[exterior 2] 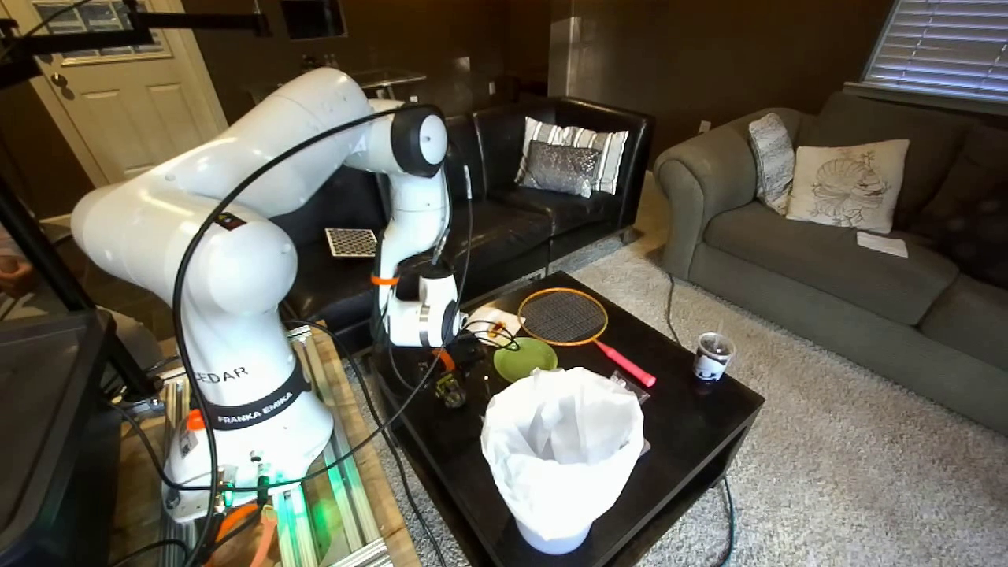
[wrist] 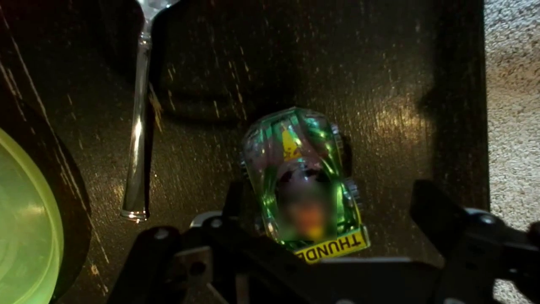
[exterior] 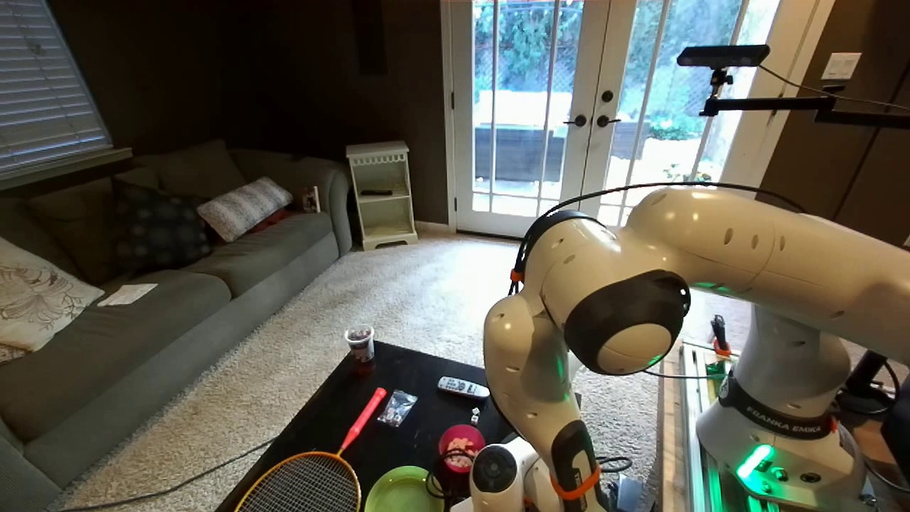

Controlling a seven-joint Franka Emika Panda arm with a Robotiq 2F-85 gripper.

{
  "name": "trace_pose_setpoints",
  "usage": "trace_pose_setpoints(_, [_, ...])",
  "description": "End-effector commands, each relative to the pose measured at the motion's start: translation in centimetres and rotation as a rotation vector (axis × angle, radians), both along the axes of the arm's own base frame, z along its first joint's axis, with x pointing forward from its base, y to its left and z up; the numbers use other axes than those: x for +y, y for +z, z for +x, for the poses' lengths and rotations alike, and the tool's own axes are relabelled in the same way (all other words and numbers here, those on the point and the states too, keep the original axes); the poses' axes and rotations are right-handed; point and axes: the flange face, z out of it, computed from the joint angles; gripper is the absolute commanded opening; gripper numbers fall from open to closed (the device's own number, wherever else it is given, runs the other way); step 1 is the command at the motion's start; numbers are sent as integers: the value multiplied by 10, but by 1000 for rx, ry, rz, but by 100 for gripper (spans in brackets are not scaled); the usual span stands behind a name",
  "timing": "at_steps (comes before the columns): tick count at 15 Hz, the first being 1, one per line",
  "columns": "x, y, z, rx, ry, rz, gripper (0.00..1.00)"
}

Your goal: Rotate the toy car 90 degrees clockwise

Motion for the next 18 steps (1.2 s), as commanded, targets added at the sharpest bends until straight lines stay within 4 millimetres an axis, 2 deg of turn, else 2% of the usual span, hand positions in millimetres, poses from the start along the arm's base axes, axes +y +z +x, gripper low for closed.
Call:
trace_pose_setpoints(1, [2,-9,2,-17,-3,13,100])
trace_pose_setpoints(8, [3,-13,4,-25,-5,26,100])
trace_pose_setpoints(10, [3,-13,3,-25,-4,29,74])
trace_pose_setpoints(13, [3,-14,3,-23,-2,30,50])
trace_pose_setpoints(16, [2,-14,3,-20,-4,30,31])
trace_pose_setpoints(18, [1,-12,3,-20,-8,29,30])
